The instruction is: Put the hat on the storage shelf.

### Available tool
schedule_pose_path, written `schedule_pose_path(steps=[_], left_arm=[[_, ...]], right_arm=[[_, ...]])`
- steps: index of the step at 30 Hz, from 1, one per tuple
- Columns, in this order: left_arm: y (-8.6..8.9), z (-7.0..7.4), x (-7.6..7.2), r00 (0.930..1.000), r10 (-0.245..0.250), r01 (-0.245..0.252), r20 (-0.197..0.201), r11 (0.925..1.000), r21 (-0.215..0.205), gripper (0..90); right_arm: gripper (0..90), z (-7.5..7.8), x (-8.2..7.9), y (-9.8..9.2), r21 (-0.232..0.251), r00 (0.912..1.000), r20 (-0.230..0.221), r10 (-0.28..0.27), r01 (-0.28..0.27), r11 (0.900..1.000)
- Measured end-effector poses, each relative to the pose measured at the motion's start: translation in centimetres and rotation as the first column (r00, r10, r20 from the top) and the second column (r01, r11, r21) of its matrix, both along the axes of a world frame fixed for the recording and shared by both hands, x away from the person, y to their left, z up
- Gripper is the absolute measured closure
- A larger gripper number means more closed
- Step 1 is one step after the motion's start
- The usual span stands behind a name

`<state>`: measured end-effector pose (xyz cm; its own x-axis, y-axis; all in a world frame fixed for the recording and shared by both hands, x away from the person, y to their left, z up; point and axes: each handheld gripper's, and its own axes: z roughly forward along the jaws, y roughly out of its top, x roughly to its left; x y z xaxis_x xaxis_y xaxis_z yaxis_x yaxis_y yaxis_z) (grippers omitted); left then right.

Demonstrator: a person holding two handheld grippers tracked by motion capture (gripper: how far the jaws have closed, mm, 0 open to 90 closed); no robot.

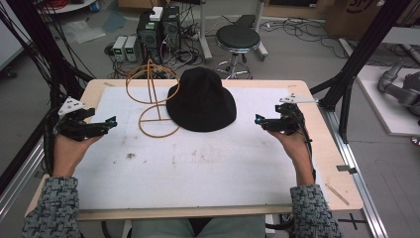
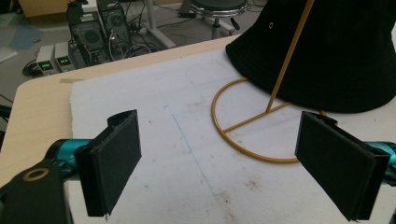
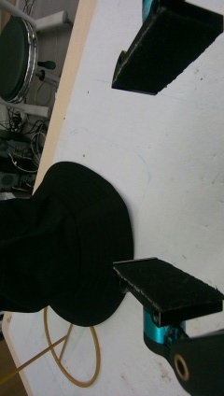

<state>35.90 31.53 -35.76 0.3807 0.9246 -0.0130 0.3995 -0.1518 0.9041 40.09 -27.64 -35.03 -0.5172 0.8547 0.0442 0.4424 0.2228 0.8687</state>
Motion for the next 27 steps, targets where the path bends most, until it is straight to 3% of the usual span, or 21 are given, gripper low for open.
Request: schedule_pose_path(steps=[7,15,27], left_arm=[[0.2,0.0,0.0,1.0,0.003,-0.003,-0.002,1.0,-0.003,14.6],[0.2,0.0,-0.3,1.0,0.0,0.0,-0.003,0.9999,-0.011,14.6],[0.5,0.0,-0.2,1.0,-0.004,0.004,-0.004,0.9999,-0.016,14.6]], right_arm=[[10.8,0.1,0.0,0.4,0.003,0.9997,0.012,0.019,-0.02,1.0],[10.7,1.2,0.8,1.0,0.03,0.9982,0.03,0.052,-0.053,0.998],[10.8,3.0,3.9,4.0,0.037,0.9891,0.052,0.138,-0.14,0.989]])
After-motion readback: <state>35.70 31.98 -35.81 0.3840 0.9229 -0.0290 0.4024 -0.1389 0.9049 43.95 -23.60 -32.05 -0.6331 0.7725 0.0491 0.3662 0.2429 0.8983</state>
